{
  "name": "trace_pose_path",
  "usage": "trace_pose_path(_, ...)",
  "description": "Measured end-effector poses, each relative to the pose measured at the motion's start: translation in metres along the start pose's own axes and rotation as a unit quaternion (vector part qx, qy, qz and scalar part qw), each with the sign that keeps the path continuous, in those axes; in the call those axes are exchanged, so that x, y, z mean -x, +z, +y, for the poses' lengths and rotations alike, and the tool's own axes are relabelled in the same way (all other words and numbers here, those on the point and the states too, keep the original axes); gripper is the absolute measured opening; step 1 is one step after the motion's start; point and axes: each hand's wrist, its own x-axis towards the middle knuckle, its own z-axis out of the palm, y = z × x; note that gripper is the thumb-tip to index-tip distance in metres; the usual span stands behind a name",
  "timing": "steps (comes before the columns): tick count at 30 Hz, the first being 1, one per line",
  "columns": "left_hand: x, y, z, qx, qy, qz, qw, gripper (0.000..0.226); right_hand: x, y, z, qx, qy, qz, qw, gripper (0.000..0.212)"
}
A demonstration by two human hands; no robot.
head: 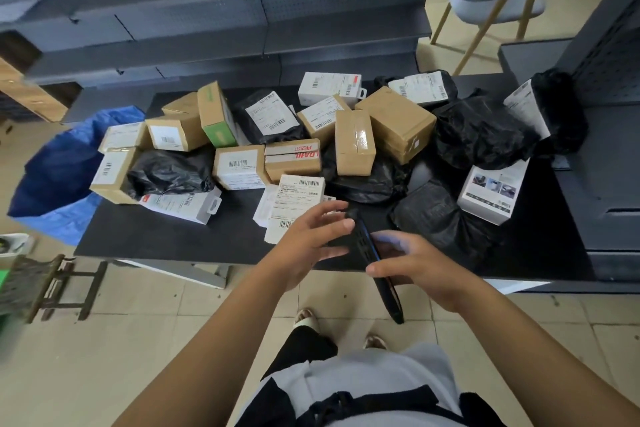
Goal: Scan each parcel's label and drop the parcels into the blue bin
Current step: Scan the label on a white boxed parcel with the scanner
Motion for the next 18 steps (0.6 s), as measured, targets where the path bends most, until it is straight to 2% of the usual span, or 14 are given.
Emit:
trace_pose_path(6, 0.015, -0.009, 0.003, 0.040, 0.012, -0.003, 0.999, 0.042, -0.006, 0.012, -0.005, 0.017, 0.001, -0.039, 0.999, 0.054)
trace_pose_path(8, 0.016, -0.014, 0.005, 0.037, 0.012, 0.007, 0.999, 0.038, -0.011, 0.017, -0.008, 0.018, 0.003, -0.036, 0.999, 0.054)
trace_pose_path(11, 0.009, -0.026, 0.006, 0.042, 0.018, 0.006, 0.999, 0.044, -0.022, 0.025, -0.015, 0.035, 0.009, -0.021, 0.999, 0.053)
trace_pose_path(16, -0.013, -0.058, 0.017, 0.039, 0.000, -0.052, 0.998, 0.045, -0.043, 0.036, -0.033, 0.046, 0.047, -0.009, 0.998, 0.045)
trace_pose_path(18, -0.023, -0.079, 0.020, 0.024, 0.002, -0.027, 0.999, 0.047, -0.053, 0.040, -0.046, 0.092, 0.079, 0.014, 0.993, 0.041)
